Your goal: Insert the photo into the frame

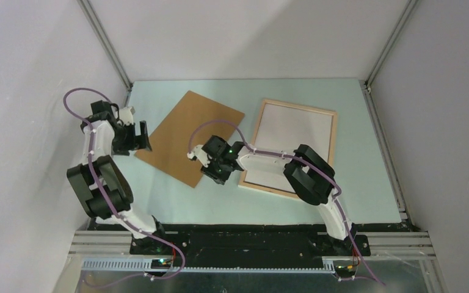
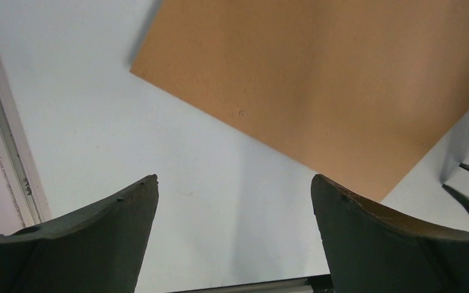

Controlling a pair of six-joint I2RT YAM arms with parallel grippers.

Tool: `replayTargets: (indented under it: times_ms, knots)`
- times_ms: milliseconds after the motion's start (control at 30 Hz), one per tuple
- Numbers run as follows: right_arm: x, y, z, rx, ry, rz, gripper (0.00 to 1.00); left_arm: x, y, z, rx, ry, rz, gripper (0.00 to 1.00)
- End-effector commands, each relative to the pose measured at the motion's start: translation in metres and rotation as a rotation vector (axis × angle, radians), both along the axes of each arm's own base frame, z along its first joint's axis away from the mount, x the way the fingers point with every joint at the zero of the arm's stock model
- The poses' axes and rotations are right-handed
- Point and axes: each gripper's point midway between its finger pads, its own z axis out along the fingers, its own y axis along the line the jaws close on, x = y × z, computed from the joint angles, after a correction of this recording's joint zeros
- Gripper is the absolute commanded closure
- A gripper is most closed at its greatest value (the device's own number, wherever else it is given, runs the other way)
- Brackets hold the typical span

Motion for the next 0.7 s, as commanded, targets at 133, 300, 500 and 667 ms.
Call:
replayTargets:
  times_ms: [133, 300, 500, 667]
  knots:
    - [0.029, 0.031, 0.058, 0.098, -0.079, -0.014, 0.50, 0.064, 0.033, -0.002, 0.029, 0.002, 0.113, 0.01]
    - [0.037, 0.031, 0.056, 0.103, -0.063, -0.038, 0.39, 0.087, 0.046, -0.026, 0.037, 0.049, 0.148, 0.03]
    - [0.044, 0.021, 0.048, 0.095, -0.019, -0.075, 0.33, 0.089, 0.045, -0.054, 0.020, 0.111, 0.180, 0.05]
    - [0.046, 0.016, 0.048, 0.101, 0.019, -0.098, 0.32, 0.087, 0.037, -0.065, 0.006, 0.139, 0.174, 0.10]
